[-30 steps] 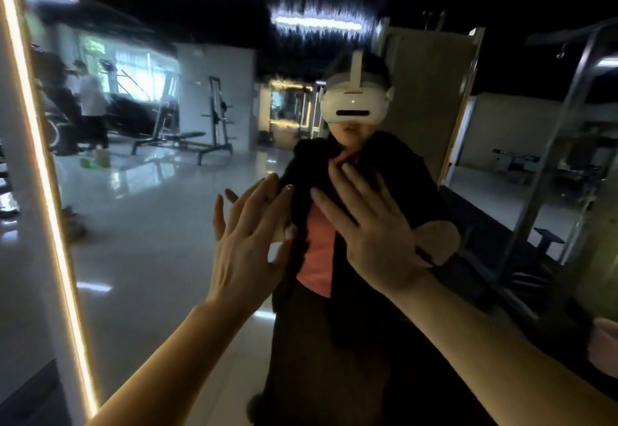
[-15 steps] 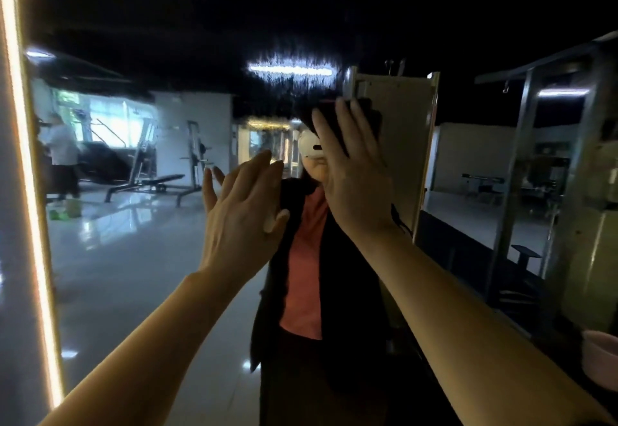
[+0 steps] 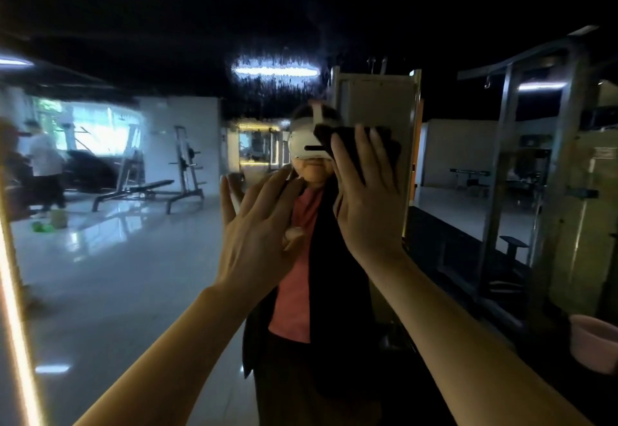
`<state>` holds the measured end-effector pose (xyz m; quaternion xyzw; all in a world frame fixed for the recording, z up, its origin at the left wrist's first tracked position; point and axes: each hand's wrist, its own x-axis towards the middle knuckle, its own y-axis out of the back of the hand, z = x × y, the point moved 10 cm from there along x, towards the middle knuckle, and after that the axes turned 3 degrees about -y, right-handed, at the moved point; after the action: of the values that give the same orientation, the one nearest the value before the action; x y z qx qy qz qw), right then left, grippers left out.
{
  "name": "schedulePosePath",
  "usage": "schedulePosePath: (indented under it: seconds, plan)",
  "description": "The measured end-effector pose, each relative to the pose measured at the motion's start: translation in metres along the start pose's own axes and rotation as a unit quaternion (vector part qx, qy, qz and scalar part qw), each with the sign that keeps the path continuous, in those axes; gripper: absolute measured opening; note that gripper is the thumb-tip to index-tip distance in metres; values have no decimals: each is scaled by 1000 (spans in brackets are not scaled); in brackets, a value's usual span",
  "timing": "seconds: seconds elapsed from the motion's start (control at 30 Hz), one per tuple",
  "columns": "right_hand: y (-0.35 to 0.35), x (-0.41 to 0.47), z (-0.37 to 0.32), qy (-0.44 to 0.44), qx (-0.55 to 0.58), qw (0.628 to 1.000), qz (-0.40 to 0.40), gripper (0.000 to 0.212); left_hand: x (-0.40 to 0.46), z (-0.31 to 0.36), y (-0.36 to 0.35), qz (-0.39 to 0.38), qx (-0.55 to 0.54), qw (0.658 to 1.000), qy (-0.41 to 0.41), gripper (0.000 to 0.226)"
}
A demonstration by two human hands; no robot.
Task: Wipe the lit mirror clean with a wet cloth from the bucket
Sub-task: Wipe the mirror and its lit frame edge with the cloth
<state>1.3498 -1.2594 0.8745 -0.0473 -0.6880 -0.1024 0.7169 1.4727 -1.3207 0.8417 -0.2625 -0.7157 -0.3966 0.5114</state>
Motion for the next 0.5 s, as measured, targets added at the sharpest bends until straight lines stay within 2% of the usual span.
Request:
schedulePosePath:
  seconds: [0.07, 0.13, 0.23, 0.3, 0.4, 0.5]
  plan:
    - [-7, -68, -2, 23, -1, 999, -46, 57, -26, 3, -8, -7, -6, 1000, 12, 69]
    - [-10, -131, -7, 88, -5, 992, -91, 55, -54, 9, -19, -32, 0, 999, 18, 84]
    - [-10, -148, -4, 175, -9, 976, -126, 49, -76, 20, -33, -60, 8, 998, 0, 96]
    - [-6, -106, 9, 153, -14, 982, -107, 56, -71, 25, -34, -56, 1, 998, 3, 98]
    - [6, -45, 32, 46, 9, 997, -66, 57, -66, 31, -34, -56, -10, 998, 24, 95]
    - [6, -66, 32, 43, 7, 997, -62, 60, -85, 31, -40, -73, -14, 996, 48, 87]
